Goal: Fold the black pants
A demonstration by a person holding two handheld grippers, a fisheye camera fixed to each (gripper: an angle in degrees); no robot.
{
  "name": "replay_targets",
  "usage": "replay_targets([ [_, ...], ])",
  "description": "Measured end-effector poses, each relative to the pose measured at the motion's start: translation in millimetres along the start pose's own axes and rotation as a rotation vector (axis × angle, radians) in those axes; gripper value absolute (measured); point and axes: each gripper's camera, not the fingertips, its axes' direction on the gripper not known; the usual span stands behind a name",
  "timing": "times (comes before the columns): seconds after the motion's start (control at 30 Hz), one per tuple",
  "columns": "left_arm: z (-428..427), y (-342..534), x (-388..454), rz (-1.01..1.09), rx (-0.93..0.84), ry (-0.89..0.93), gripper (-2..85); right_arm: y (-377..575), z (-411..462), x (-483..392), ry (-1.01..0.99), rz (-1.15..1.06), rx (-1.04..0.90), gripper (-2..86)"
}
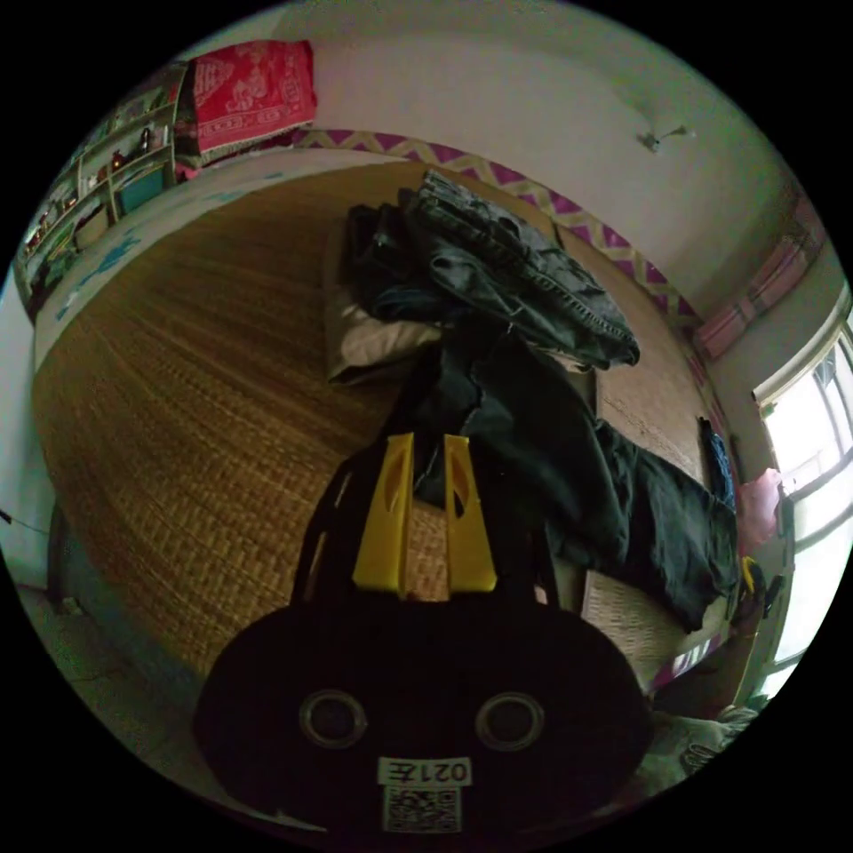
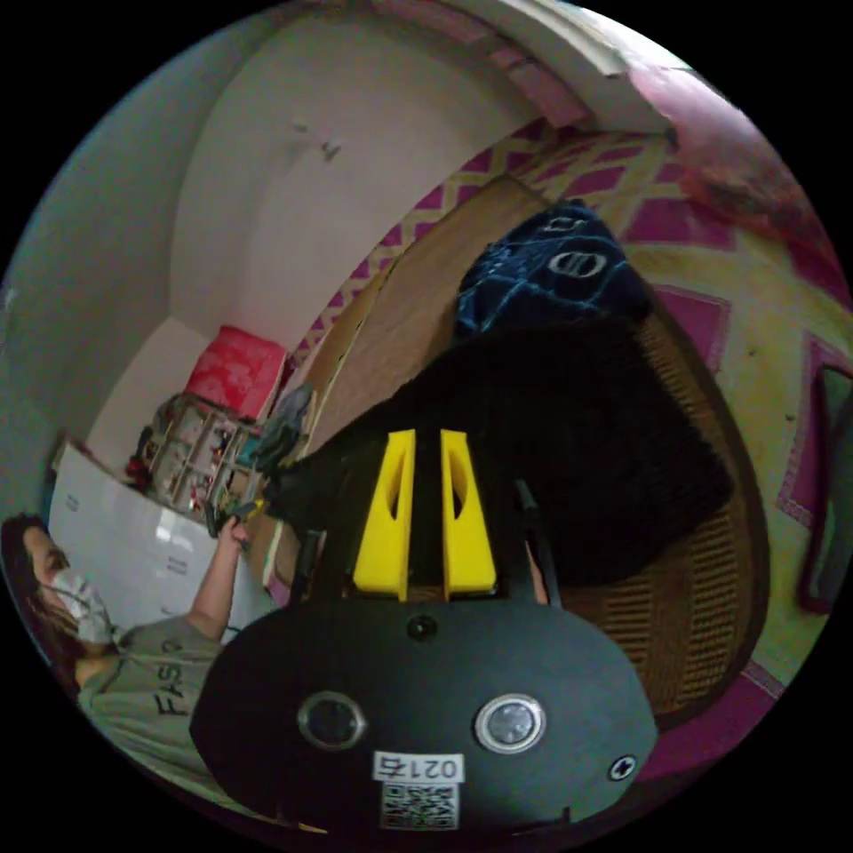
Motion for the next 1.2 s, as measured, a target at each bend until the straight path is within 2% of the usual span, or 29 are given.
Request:
replay_targets([
  [0.2,44,-30,-16,-0.176,-0.006,0.221,4.3,23,62,-53,-0.096,-0.103,-0.102,5.5],
  [0.37,43,-47,-23,-0.257,-0.001,0.283,-0.4,33,95,-67,-0.133,-0.117,-0.176,4.9],
  [0.53,-34,-59,6,-0.080,-0.003,0.228,-0.9,42,101,-75,-0.184,-0.122,-0.203,2.8],
  [0.6,-31,-61,17,-0.050,-0.021,0.144,-0.8,42,102,-79,-0.199,-0.130,-0.191,2.3],
  [0.7,19,-65,10,-0.094,-0.145,0.044,-0.4,42,114,-88,-0.194,-0.164,-0.206,2.0],
  [0.77,45,-63,-6,-0.142,-0.193,0.068,0.2,44,124,-92,-0.186,-0.169,-0.234,2.1],
  [0.83,50,-56,-25,-0.210,-0.129,0.223,0.3,47,132,-97,-0.184,-0.191,-0.270,2.2],
  [0.87,51,-55,-27,-0.213,-0.129,0.244,0.3,48,133,-99,-0.173,-0.198,-0.274,2.2],
  [1.0,38,-47,-27,-0.224,-0.107,0.209,-0.6,55,147,-118,-0.075,-0.300,-0.327,2.4],
  [1.1,3,-43,8,-0.067,0.106,0.238,-0.8,59,163,-134,-0.002,-0.376,-0.369,2.5],
  [1.2,0,-53,64,0.138,0.142,0.121,-0.6,58,176,-141,-0.028,-0.380,-0.381,2.5],
])
